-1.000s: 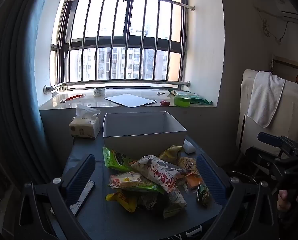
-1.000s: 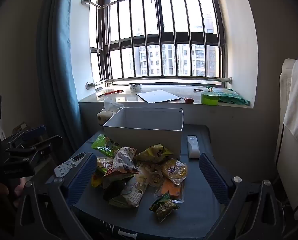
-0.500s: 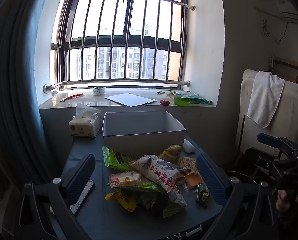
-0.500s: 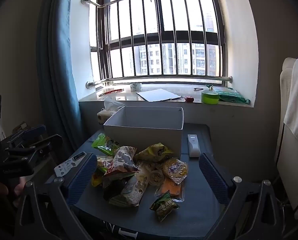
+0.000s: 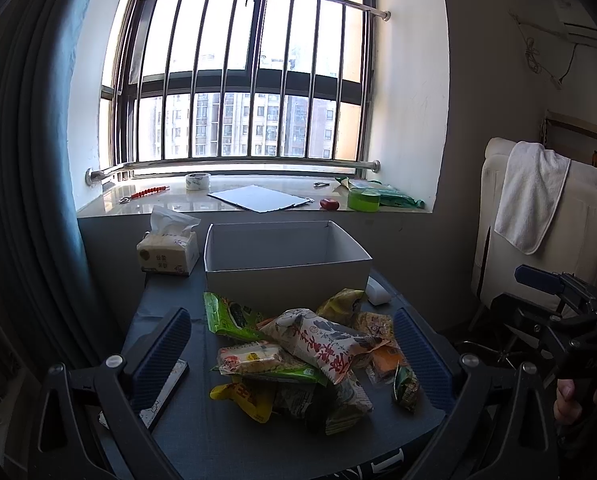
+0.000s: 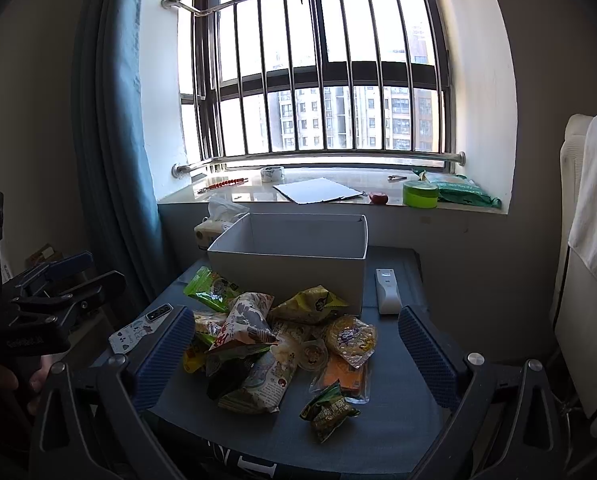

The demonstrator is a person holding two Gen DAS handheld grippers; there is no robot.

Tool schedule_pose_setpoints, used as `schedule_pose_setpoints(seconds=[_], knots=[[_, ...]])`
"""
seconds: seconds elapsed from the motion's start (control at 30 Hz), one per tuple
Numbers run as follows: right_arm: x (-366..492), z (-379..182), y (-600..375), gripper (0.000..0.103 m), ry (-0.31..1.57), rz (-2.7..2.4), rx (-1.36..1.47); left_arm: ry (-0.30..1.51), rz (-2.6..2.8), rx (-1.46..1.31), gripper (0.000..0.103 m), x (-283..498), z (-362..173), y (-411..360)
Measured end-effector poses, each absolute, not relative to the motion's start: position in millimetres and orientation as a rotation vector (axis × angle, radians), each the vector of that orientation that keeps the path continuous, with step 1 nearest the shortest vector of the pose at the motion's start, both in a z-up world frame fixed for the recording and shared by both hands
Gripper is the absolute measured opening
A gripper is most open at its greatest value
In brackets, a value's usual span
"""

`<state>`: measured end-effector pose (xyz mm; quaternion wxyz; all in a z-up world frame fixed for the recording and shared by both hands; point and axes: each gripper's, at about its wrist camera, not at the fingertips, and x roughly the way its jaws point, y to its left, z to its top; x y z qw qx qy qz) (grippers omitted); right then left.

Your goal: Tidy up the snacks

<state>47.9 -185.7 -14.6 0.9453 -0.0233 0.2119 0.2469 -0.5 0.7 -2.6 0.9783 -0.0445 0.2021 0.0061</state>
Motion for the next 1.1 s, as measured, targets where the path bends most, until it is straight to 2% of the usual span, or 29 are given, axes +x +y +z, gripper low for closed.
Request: schedule_pose_setpoints(seconds=[1.1], knots=[[48.5, -17.9, -182.7, 0.103, 0.441, 0.509, -0.049, 0.412, 0.005, -0.093, 0.103, -1.1, -3.5, 4.1]])
